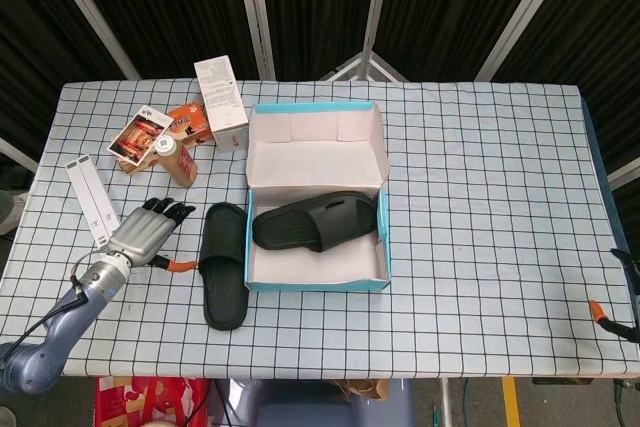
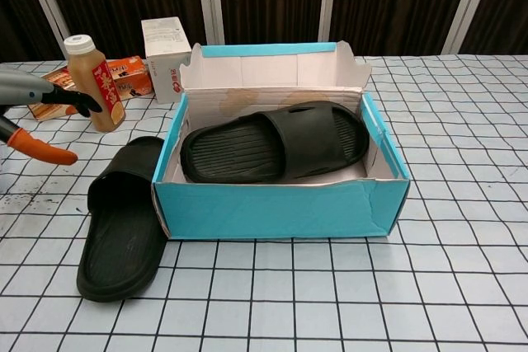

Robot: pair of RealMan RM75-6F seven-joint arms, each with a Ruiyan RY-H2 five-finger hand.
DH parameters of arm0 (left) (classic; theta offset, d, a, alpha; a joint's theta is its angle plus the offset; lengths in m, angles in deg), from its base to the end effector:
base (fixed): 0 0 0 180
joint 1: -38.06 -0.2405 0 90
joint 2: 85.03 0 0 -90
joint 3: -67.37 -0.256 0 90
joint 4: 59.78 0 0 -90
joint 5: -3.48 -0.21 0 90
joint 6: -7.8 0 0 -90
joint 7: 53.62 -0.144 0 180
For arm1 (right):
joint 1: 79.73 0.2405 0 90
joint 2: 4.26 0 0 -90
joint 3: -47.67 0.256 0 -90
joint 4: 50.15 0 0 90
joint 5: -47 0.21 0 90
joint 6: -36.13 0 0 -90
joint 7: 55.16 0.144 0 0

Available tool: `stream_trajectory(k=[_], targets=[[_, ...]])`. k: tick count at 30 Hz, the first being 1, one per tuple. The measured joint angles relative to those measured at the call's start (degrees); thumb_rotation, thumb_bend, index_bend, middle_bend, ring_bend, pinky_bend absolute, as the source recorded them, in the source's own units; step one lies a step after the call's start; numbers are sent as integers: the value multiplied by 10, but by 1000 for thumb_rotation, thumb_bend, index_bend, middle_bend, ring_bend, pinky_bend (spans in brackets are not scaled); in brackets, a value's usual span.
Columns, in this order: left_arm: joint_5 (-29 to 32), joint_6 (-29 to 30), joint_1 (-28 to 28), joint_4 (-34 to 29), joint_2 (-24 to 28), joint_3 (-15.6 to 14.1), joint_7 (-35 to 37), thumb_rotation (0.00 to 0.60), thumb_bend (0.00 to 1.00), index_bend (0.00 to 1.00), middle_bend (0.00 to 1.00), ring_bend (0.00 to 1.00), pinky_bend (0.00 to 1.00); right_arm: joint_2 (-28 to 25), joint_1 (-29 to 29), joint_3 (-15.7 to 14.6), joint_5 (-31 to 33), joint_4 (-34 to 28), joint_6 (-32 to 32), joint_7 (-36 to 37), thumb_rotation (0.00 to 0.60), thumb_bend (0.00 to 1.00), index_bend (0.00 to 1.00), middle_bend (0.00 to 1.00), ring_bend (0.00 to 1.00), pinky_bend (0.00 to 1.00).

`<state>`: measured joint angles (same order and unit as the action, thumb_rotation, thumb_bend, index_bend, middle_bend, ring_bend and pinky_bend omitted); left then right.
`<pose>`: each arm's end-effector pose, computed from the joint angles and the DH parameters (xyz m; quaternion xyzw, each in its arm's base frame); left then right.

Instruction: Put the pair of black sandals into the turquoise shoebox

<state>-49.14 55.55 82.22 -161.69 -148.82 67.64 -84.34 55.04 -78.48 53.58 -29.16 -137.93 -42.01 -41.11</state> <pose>-0.2040 0.3182 0.0726 -0.8035 -0.3514 -0.1829 0.4444 -0.3672 -0.1687 0.2016 0.5014 -0.4783 0.3600 0.6247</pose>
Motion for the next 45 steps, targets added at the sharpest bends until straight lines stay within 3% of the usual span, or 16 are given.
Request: stream_trajectory(k=[9, 29, 33, 37, 45], targets=[[-39, 3, -3, 42, -40, 2, 31, 192, 233, 0, 17, 65, 125, -1, 0, 0, -3, 1, 0, 4, 600, 317, 179, 200, 260, 193], [-15, -3, 6, 125, -118, 8, 42, 204, 233, 0, 75, 77, 148, 1, 2, 0, 2, 6, 9, 5, 600, 319, 178, 200, 270, 193], [-17, -7, 14, 138, -134, 10, 37, 241, 234, 0, 89, 78, 148, 1, 3, 0, 2, 6, 10, 4, 600, 318, 179, 200, 273, 193], [-15, -10, 22, 145, -144, 8, 18, 244, 236, 0, 126, 98, 163, 1, 3, 1, 4, 7, 11, 7, 600, 318, 179, 199, 276, 193], [-5, 1, 35, 141, -158, 2, -22, 243, 264, 43, 309, 143, 184, 0, 1, 2, 4, 8, 8, 12, 600, 318, 179, 200, 280, 193]])
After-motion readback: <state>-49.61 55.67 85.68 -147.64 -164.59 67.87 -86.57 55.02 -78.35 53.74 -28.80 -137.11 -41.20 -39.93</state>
